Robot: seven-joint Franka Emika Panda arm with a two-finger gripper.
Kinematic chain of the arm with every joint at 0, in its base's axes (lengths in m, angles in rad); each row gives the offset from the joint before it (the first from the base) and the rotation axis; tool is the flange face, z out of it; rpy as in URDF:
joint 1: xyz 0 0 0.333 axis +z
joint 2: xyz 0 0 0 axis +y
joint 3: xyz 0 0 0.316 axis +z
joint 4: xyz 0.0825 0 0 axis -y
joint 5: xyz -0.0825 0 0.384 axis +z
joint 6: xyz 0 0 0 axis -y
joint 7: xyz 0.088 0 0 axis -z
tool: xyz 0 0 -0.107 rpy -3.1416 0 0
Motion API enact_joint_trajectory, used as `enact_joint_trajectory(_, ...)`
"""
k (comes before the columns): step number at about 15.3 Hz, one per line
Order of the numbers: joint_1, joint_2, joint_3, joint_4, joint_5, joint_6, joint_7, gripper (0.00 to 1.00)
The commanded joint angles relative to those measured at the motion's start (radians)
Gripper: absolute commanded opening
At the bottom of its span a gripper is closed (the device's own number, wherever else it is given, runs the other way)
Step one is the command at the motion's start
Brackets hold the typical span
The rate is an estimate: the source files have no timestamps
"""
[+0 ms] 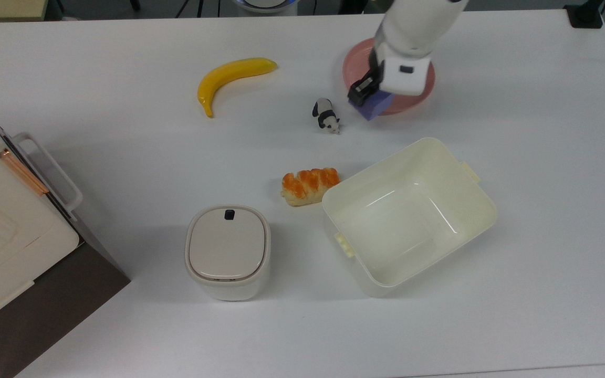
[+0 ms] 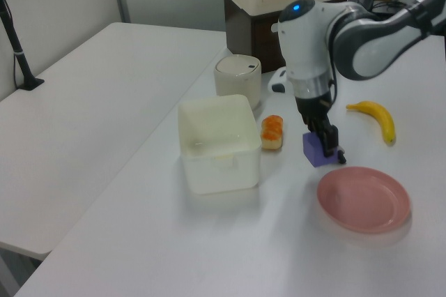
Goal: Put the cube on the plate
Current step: 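Lift the purple cube and carry it over the pink plate, then lower the cube onto the plate and open the gripper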
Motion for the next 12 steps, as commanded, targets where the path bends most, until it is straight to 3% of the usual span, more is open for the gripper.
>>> enact_joint_trajectory(1, 0.022, -0.050, 0.089, -0.069, -0.050, -0.078, 0.067, 0.44)
enact_joint_trajectory(3, 0.067, -0.050, 0.091, -0.080, -0.051, -0.086, 0.100, 0.48)
enact_joint_trajectory(4, 0.080, -0.047, 0.091, -0.081, -0.051, -0.092, 0.116, 0.55)
enact_joint_trajectory(5, 0.086, -0.045, 0.091, -0.083, -0.051, -0.093, 0.122, 0.64)
enact_joint_trajectory(6, 0.088, -0.045, 0.091, -0.084, -0.051, -0.095, 0.128, 0.92)
enact_joint_trajectory(7, 0.089, -0.045, 0.091, -0.083, -0.051, -0.099, 0.142, 1.00)
enact_joint_trajectory(12, 0.106, -0.053, 0.089, -0.054, -0.055, -0.151, 0.143, 1.00)
